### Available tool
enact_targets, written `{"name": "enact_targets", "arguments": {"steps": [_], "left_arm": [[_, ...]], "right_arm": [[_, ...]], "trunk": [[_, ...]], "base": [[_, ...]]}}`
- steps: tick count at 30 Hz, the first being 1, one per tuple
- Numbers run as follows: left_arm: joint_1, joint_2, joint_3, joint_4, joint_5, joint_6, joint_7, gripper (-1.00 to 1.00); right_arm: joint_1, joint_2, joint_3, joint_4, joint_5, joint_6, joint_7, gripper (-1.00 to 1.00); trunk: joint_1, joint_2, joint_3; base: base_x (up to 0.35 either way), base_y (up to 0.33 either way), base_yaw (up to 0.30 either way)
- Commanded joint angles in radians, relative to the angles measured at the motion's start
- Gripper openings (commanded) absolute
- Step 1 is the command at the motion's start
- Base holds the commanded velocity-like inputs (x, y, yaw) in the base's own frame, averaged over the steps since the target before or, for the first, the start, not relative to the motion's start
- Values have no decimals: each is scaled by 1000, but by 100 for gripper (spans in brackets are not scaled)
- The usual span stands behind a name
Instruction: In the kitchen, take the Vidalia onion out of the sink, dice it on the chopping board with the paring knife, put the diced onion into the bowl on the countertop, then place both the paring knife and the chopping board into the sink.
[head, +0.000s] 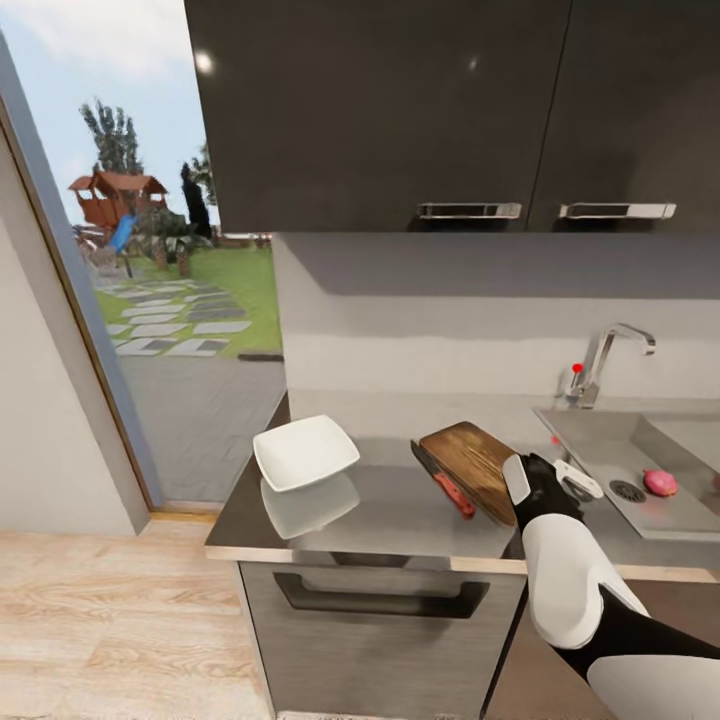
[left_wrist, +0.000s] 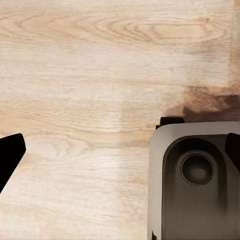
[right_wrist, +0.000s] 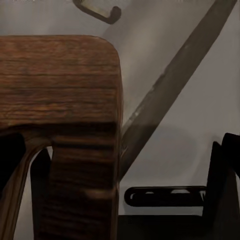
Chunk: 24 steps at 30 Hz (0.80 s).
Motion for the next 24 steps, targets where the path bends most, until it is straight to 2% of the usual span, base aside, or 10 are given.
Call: {"name": "enact_targets", "arguments": {"steps": [1, 6, 7, 24], "left_arm": [[0, 0, 0, -1, 0, -2, 2, 100], [0, 0, 0, -1, 0, -2, 2, 100], [0, 0, 0, -1, 0, -2, 2, 100], [0, 0, 0, 4, 0, -2, 2, 100]], "right_arm": [[14, 1, -10, 56, -10, 4, 3, 100], [14, 5, -9, 56, -9, 0, 2, 100], [14, 5, -10, 56, -8, -11, 2, -100], [14, 3, -11, 56, -7, -29, 2, -100]], "trunk": [[0, 0, -2], [0, 0, -3], [0, 0, -3], [0, 0, -3]], "base": [[0, 0, 0], [0, 0, 0], [0, 0, 0], [0, 0, 0]]}}
